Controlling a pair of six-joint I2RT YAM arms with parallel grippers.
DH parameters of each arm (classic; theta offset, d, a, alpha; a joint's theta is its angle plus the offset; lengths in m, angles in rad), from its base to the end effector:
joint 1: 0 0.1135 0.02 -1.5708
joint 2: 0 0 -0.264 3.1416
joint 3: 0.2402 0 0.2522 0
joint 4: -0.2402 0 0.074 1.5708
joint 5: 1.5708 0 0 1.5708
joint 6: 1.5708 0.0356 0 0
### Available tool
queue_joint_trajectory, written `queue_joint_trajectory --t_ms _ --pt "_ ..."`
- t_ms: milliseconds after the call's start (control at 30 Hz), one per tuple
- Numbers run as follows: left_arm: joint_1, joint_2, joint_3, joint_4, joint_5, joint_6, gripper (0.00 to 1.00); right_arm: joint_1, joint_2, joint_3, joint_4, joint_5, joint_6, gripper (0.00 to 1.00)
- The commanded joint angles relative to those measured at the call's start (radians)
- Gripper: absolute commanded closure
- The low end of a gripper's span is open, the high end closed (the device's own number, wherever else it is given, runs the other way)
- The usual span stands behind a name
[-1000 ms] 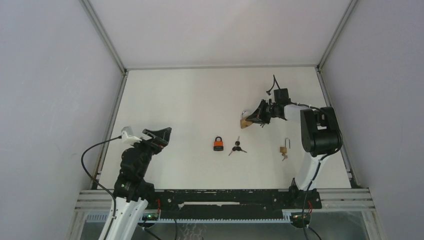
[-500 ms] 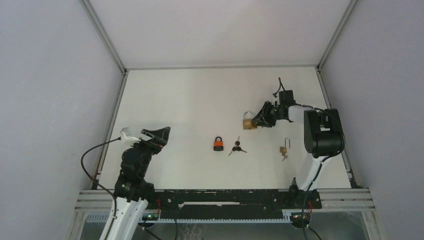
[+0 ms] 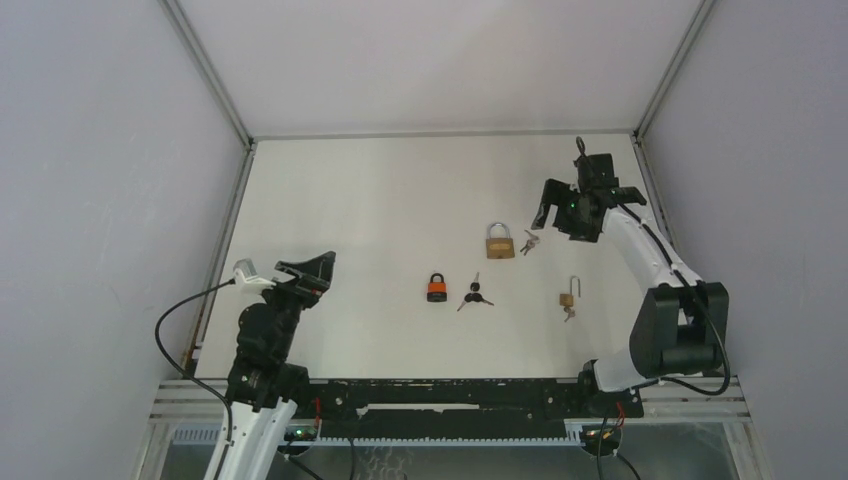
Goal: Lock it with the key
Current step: Place the lock at the center of the board, then pick up the lock from the center of the board.
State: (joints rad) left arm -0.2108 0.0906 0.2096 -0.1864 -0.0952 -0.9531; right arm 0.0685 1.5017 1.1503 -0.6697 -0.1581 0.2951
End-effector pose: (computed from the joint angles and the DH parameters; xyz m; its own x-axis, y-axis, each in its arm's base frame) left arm 0.1008 -0.0181 0.2187 -0.1323 -0.8016 -0.5831 0.0132 0.5868 -0.8097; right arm 0.3083 0.0268 0.2558 -0.8574 0.2291 -0.4608 0.1042 0.9542 0.2804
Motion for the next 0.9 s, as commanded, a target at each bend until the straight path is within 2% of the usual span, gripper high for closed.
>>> queue_joint_trajectory --t_ms 0,133,267,467,767,867 --pt "0.011 -0.038 -0.018 0.032 -0.013 -0.021 0.0 -0.002 -0.008 -0.016 -0.278 0.261 -0.075 0.01" --pt "0.011 -0.061 -0.015 0.05 0.006 -0.008 0.01 -0.033 0.048 -0.057 -0.339 0.229 -0.132 0.01" --pt "0.01 -0.083 -0.015 0.05 0.004 -0.008 0.01 -0.036 0.093 -0.096 -0.319 0.125 -0.169 0.04" --pt "0.01 -0.078 -0.017 0.051 0.013 -0.012 0.01 -0.031 0.186 -0.112 -0.293 0.136 -0.183 0.1" --pt "0.01 -0.069 -0.02 0.063 0.012 -0.015 0.01 -0.048 0.234 -0.124 -0.279 0.133 -0.192 0.22" --pt "0.01 -0.071 -0.019 0.064 0.011 -0.013 0.01 -0.056 0.258 -0.118 -0.283 0.131 -0.195 0.29"
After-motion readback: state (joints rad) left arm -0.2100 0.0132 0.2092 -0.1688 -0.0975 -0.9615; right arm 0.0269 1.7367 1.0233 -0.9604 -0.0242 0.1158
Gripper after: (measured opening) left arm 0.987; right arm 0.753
